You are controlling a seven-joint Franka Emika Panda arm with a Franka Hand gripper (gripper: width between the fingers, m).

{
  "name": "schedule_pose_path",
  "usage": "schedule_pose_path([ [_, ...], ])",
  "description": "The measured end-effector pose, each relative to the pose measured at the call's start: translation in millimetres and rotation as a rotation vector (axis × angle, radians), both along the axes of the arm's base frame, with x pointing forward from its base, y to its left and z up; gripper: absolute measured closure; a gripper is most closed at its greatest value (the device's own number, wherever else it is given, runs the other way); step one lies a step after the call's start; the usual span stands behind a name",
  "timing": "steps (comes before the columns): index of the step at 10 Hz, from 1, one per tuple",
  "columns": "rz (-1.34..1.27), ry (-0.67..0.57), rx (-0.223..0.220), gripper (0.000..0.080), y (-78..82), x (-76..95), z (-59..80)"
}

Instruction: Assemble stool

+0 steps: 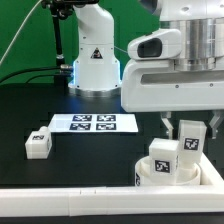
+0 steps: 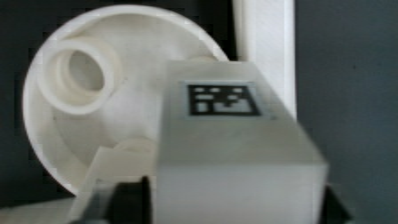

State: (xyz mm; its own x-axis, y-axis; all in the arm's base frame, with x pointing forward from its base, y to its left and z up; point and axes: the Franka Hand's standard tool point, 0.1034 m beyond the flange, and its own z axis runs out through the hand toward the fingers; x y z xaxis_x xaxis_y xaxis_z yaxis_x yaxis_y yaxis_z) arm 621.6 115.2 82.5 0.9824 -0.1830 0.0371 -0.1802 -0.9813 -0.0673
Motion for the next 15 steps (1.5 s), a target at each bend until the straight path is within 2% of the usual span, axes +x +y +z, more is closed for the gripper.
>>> schedule_pose_path([
  [1, -0.048, 0.003, 0.002, 0.0464, 0.0, 0.0, -0.1],
  [4, -0.236, 0.014, 0.010, 0.0464, -1.5, 0.0, -0.9],
  [6, -0.547, 0.009, 0.022, 0.0464, -5.2, 2.7, -1.0],
  [8, -0.865, -0.007, 0.096, 0.0463, -12.2, 6.5, -1.9],
  [10, -1.136, -0.001, 0.141, 0.0462, -15.7, 5.9, -2.4],
  [15, -1.471, 0.049, 0.175, 0.0462, -17.4, 4.3, -3.1],
])
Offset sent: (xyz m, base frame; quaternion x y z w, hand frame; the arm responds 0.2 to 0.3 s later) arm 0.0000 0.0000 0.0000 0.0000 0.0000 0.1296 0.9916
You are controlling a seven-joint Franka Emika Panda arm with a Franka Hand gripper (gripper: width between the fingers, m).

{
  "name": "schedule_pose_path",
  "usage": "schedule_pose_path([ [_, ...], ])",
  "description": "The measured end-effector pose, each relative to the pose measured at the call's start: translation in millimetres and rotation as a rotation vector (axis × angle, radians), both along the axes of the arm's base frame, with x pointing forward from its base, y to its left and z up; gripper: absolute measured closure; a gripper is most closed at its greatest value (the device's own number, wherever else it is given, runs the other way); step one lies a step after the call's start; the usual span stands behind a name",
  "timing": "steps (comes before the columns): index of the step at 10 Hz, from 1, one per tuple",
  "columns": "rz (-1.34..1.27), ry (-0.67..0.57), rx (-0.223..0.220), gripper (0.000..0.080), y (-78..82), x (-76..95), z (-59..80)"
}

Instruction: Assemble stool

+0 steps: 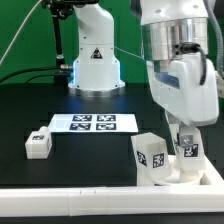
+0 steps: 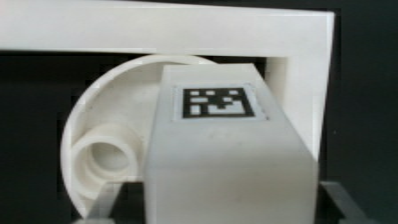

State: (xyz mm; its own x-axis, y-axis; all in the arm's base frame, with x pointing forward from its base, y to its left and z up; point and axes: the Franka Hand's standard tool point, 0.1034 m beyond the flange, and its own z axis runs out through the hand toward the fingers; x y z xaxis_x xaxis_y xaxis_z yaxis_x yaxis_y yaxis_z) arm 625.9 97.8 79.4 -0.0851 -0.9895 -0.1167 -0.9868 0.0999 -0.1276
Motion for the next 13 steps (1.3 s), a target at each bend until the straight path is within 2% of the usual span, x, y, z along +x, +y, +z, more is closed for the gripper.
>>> schedule_pose_path([
  [2, -0.294, 0.021, 0.062, 0.0462, 3.3, 1.0, 0.2],
  [3, -0.472, -0.023, 0.114, 0.0462, 2.6, 4.0, 0.1],
  [4, -0.539, -0.059, 0.145, 0.0462, 2.9, 3.3, -0.1],
  [5, -0.503, -0.056, 0.137, 0.0462, 3.9, 2.6, 0.2],
  [6, -0.496, -0.056, 0.135, 0.0387, 4.1, 2.2, -0.6],
  [7, -0.481, -0.058, 0.131, 0.0387, 4.2, 2.1, -0.8],
  [8, -0.422, -0.061, 0.122, 0.0202, 5.2, 1.9, 0.2],
  [9, -0.336, -0.042, 0.125, 0.0165, 10.6, -0.7, 6.8],
  [11, -0.083, -0.107, 0.099, 0.0154, 15.3, 5.2, 32.3],
  [13, 0.218, -0.163, 0.045, 0.0151, 16.6, 8.3, 44.3],
])
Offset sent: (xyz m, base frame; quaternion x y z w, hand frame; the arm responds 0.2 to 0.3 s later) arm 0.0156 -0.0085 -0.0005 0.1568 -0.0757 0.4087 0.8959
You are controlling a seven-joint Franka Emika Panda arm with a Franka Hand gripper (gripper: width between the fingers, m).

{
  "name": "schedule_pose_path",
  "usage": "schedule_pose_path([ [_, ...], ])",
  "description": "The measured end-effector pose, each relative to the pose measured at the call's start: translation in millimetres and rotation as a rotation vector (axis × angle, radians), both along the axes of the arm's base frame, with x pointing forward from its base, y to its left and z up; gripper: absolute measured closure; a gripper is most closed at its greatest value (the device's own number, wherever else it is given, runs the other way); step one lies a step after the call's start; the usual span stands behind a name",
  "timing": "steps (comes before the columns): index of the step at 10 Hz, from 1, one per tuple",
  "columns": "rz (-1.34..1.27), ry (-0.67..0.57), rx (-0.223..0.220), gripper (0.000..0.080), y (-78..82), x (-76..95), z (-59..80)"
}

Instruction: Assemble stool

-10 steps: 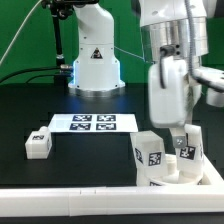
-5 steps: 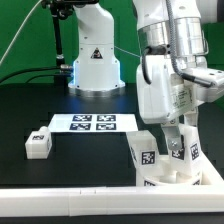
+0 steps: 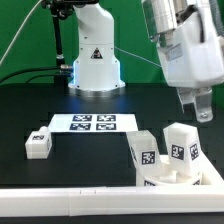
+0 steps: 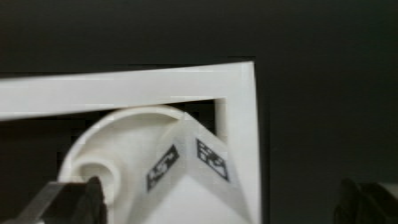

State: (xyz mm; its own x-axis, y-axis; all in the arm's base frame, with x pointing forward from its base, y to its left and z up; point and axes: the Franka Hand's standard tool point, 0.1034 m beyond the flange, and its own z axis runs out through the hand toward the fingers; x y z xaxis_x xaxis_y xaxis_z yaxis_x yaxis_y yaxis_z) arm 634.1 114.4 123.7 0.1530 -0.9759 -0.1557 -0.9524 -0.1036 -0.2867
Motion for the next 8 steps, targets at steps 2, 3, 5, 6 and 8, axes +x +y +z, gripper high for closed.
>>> schedule_pose_path([
  [2, 0.110, -0.019, -0.033, 0.0151, -0.4, -0.6, -1.8],
  [3, 0.174, -0.032, -0.051, 0.0151, -0.7, -0.5, -1.9],
  [5, 0.385, -0.055, -0.114, 0.0151, -0.7, -0.5, -2.2],
  [6, 0.586, -0.064, -0.181, 0.0151, -0.4, 4.3, -0.9],
  [8, 0.926, -0.110, -0.281, 0.0151, 2.0, 10.4, -3.0],
])
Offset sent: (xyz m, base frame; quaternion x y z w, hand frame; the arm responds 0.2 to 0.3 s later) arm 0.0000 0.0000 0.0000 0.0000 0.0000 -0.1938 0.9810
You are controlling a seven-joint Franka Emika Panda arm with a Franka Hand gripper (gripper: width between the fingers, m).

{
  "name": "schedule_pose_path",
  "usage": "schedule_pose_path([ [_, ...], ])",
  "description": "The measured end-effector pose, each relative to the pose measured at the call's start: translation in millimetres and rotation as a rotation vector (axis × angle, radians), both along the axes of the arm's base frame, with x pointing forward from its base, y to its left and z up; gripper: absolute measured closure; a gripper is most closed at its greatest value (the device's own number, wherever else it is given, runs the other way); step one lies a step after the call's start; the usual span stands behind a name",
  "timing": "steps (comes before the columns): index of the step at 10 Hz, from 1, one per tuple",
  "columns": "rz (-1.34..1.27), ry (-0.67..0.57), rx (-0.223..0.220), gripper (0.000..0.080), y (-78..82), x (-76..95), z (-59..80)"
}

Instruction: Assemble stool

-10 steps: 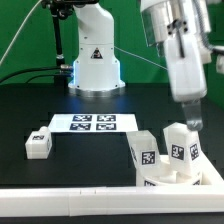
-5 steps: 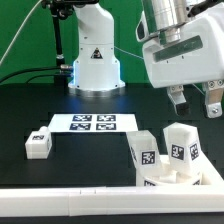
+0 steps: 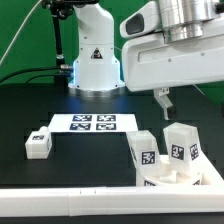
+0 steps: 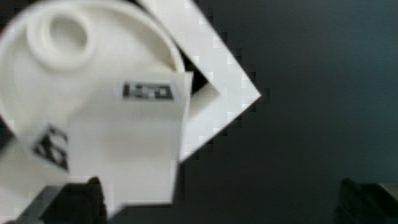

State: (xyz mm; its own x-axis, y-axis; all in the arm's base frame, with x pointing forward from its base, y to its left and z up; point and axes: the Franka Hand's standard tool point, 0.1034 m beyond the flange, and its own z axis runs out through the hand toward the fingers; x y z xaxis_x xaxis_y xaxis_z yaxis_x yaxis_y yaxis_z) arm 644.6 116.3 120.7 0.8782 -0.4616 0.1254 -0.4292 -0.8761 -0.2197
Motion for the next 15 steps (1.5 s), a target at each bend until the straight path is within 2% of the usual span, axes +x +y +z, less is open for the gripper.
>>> schedule_pose_path([
  [1, 0.093, 0.004, -0.021, 0.0151, 3.7, -2.5, -2.0],
  [4, 0.254, -0.024, -0.066, 0.0151, -1.4, -1.0, -1.7],
  [5, 0.379, -0.030, -0.107, 0.0151, -2.3, -1.2, -2.6],
  [6, 0.627, -0.024, -0.200, 0.0151, -0.4, 0.6, -4.5],
  [8, 0.916, 0.037, -0.262, 0.0151, -0.8, 6.9, -5.1],
  [10, 1.001, 0.015, -0.283, 0.0151, -2.2, 8.1, -4.6],
  [12, 1.000, 0.016, -0.286, 0.0151, -3.3, 8.3, -4.6],
  [14, 0.988, 0.092, -0.267, 0.0151, -4.5, 0.1, -16.2],
  [15, 0.985, 0.106, -0.274, 0.0151, -4.8, 1.3, -21.1],
])
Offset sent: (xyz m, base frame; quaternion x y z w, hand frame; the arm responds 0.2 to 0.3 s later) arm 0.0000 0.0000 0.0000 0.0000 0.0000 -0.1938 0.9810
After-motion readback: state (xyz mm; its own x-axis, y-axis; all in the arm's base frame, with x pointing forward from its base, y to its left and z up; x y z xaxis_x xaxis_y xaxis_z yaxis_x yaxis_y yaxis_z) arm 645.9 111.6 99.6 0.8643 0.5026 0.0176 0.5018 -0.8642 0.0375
